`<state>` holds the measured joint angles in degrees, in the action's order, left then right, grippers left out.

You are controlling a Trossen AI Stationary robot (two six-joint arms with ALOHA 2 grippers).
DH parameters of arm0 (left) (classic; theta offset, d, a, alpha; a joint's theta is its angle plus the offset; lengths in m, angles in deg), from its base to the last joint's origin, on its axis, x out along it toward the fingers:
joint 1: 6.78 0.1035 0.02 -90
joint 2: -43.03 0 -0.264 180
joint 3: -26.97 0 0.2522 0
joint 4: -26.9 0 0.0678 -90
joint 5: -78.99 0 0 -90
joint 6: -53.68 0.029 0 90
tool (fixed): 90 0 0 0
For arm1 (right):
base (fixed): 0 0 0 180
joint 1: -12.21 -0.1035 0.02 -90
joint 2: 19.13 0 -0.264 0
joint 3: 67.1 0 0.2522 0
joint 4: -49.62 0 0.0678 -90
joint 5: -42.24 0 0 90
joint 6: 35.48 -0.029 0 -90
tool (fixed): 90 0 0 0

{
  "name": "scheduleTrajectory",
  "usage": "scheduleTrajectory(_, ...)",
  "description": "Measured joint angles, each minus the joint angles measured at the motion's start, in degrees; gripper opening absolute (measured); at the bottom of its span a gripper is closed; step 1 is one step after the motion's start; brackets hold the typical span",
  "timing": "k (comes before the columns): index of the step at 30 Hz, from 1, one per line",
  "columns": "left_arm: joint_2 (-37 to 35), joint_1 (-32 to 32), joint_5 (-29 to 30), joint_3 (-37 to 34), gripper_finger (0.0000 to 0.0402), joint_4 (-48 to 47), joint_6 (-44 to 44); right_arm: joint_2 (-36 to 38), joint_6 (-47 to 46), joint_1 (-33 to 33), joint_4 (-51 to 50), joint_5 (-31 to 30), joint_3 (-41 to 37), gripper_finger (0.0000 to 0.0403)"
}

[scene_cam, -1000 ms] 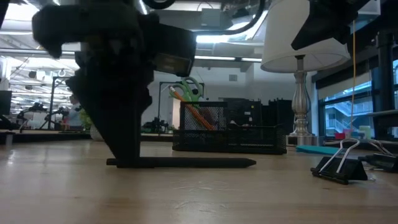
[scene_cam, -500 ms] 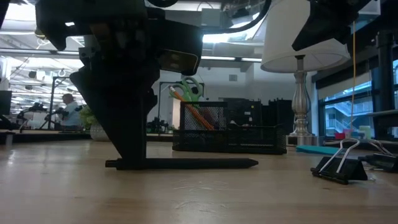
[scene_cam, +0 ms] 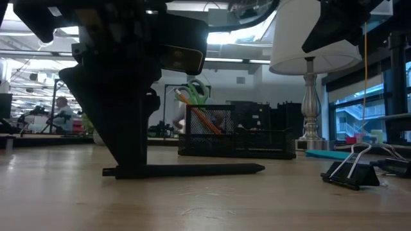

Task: Pick and place office supplies into organizer
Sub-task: Put the bottom left black pen into the black organizer

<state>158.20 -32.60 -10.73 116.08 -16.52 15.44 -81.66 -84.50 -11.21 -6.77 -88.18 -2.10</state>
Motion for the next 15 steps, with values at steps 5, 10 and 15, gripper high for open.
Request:
scheduleTrajectory(5, 0.04, -0.17, -1.44, 0.00, 0.0126, 1.23, 0.90, 0.00, 0.00, -0.01, 0.00, 0.00, 0.00, 0.0029)
scheduleTrajectory(10, 0.20, -0.67, -4.84, -0.02, 0.0116, 3.96, 1.36, 0.00, 0.00, -0.02, -0.04, 0.00, 0.00, 0.0029)
scheduleTrajectory(15, 0.17, -0.47, -3.57, -0.02, 0.0107, 4.41, 0.08, 0.00, 0.04, -0.01, -0.09, 0.00, -0.01, 0.0029)
